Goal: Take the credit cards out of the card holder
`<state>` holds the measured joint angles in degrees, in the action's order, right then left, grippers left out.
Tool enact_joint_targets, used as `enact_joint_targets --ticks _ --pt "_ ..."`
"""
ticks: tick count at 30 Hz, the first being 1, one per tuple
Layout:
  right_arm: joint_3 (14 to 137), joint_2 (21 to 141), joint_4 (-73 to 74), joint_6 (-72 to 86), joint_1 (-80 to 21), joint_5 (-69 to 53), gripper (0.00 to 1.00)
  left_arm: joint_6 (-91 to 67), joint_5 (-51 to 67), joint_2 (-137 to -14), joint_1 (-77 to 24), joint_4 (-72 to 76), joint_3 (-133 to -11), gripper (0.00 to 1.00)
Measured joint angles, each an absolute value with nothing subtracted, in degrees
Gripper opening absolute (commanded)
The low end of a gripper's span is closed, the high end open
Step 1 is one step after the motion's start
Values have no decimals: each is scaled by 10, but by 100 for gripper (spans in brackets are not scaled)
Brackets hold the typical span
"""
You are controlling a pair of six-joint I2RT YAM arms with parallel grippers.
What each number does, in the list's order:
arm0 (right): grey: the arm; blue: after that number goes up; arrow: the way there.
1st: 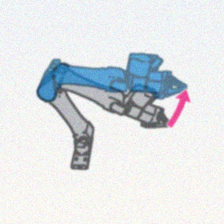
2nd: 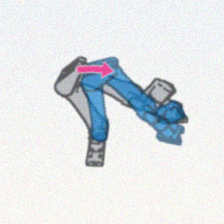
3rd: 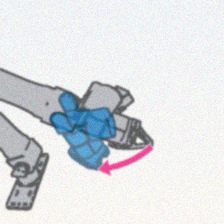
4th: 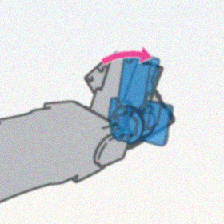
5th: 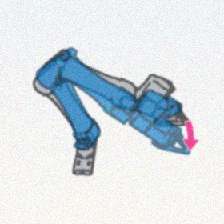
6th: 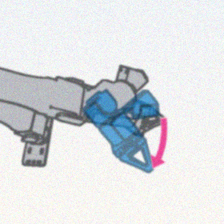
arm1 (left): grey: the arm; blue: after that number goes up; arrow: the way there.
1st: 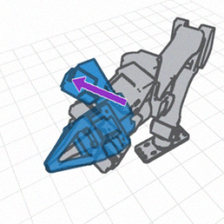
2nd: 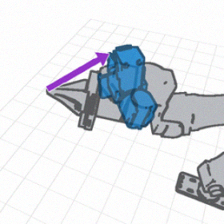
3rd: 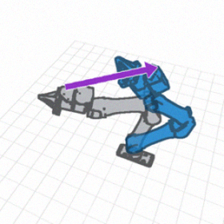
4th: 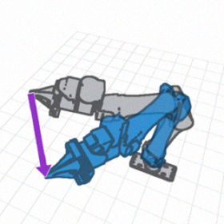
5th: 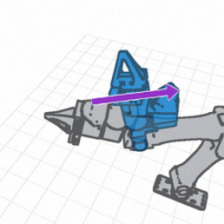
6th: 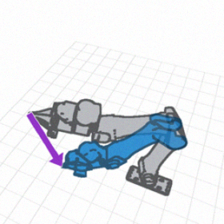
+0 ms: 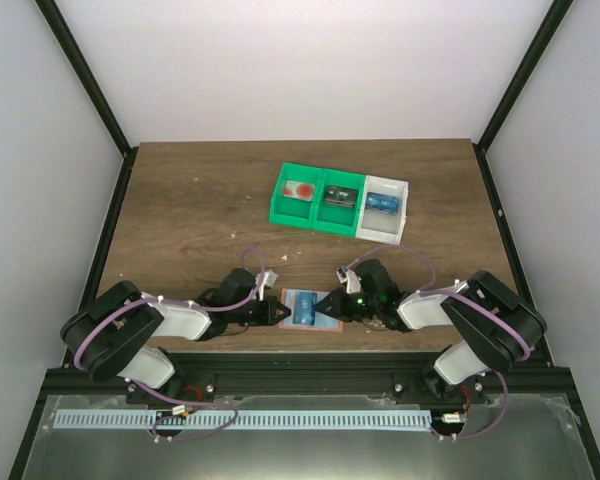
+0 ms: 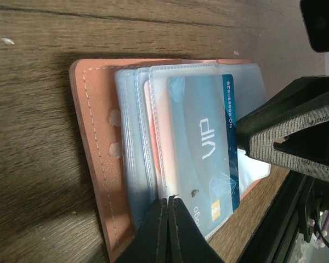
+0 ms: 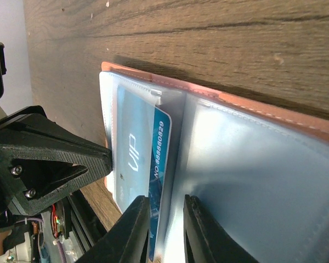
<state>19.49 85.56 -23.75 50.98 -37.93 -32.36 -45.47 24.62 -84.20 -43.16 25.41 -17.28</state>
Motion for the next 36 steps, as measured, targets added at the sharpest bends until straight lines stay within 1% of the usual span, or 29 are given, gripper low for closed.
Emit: enact_joint_targets --ticks 8,14,15,23,36 --pt "200 879 -263 509 -379 -339 17 -460 247 -846 -431 262 -171 0" --pt "204 893 -274 509 -379 -347 2 -461 248 -848 -431 265 -171 0" --pt "205 893 -274 510 -379 -347 1 -461 248 -848 -431 265 -171 0" --pt "206 866 -257 500 -377 -344 0 -460 248 -848 -430 264 -171 0" --pt "187 806 -209 478 -328 -343 0 -461 247 -848 -425 264 -171 0"
